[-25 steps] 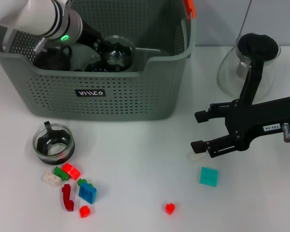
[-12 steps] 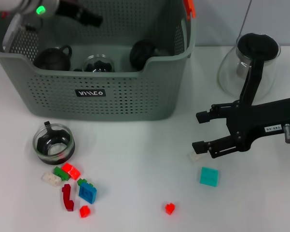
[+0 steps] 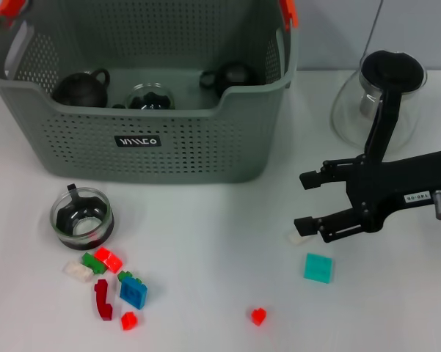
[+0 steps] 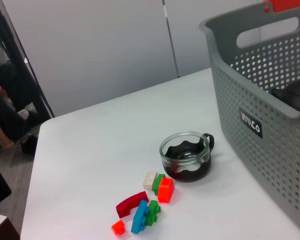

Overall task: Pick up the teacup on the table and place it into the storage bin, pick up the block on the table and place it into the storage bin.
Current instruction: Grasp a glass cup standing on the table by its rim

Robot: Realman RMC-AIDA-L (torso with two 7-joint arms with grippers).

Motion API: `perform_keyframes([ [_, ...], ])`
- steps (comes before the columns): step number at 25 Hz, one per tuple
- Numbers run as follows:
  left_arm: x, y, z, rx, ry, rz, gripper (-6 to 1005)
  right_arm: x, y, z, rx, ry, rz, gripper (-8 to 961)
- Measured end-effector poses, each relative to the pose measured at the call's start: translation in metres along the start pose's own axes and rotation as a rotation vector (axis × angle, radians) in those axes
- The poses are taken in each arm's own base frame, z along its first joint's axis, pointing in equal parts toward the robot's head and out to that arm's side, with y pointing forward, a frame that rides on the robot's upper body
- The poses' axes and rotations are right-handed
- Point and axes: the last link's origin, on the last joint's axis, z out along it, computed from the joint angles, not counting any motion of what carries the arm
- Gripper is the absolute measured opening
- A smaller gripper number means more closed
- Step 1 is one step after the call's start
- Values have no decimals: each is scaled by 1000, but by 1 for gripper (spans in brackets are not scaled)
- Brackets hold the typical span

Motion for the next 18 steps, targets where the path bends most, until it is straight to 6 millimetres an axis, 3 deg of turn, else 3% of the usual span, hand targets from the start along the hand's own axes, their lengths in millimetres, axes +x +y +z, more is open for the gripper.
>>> perform_keyframes([
  [4, -17, 32, -37, -198, 106, 119, 832, 2, 0, 0, 0, 7, 2, 916],
  [7, -39, 43, -51, -240, 95, 177, 831, 2, 0, 1, 2, 7, 3, 916],
  [18, -130, 56, -82, -255, -114, 319, 822, 3, 5, 12, -23, -6, 22, 915],
])
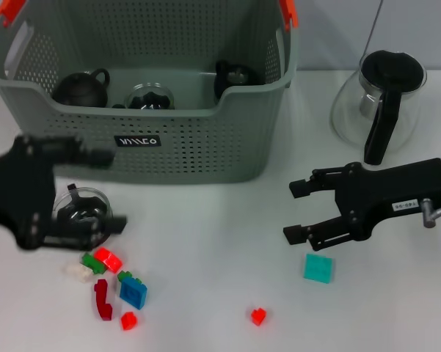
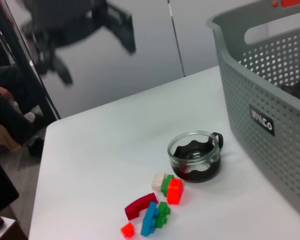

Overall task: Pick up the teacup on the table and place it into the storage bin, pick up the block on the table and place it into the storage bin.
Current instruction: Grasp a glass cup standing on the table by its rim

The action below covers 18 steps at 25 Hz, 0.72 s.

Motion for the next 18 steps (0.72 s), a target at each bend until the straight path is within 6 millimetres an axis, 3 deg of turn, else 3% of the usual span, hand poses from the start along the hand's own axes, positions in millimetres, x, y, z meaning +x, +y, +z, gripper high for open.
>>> perform_keyframes([
  [9, -32, -1, -1, 8, -246, -35, 803, 5, 8, 12, -47, -2, -6, 916],
  [18, -44, -22, 16, 47, -439, -5, 784, 8, 11, 21, -63, -4, 7, 916],
])
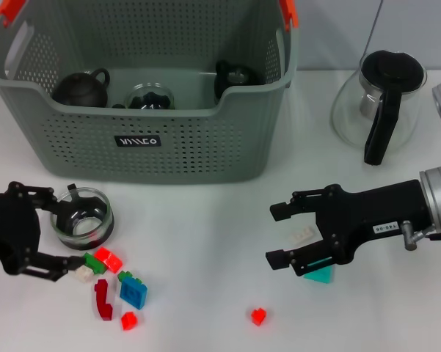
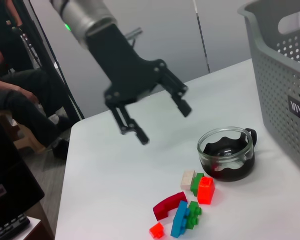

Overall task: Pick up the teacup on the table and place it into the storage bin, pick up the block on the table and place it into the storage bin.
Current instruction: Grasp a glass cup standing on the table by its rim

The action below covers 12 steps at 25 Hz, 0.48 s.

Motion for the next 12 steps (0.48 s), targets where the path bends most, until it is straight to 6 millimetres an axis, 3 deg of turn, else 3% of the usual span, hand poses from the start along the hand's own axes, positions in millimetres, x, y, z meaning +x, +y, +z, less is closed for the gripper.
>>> perform_keyframes([
  [12, 10, -17, 31, 32, -228, 109, 759, 5, -1, 4, 24, -14, 24, 917],
])
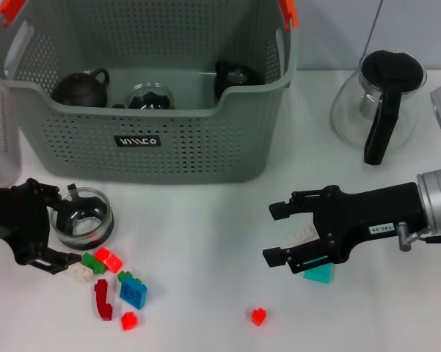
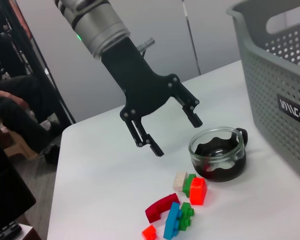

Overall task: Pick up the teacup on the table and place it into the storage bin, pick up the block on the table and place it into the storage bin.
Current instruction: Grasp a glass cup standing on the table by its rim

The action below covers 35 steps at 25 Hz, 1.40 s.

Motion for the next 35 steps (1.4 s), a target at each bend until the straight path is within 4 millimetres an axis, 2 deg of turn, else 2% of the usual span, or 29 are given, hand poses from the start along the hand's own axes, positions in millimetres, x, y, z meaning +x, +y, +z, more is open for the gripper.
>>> perform_keyframes([
  [12, 3, -10, 21, 12, -161, 97, 733, 3, -2, 4, 19, -8, 17, 916],
  [35, 11, -12, 44, -41, -218, 174, 685, 3, -2, 10, 25, -20, 39, 911],
])
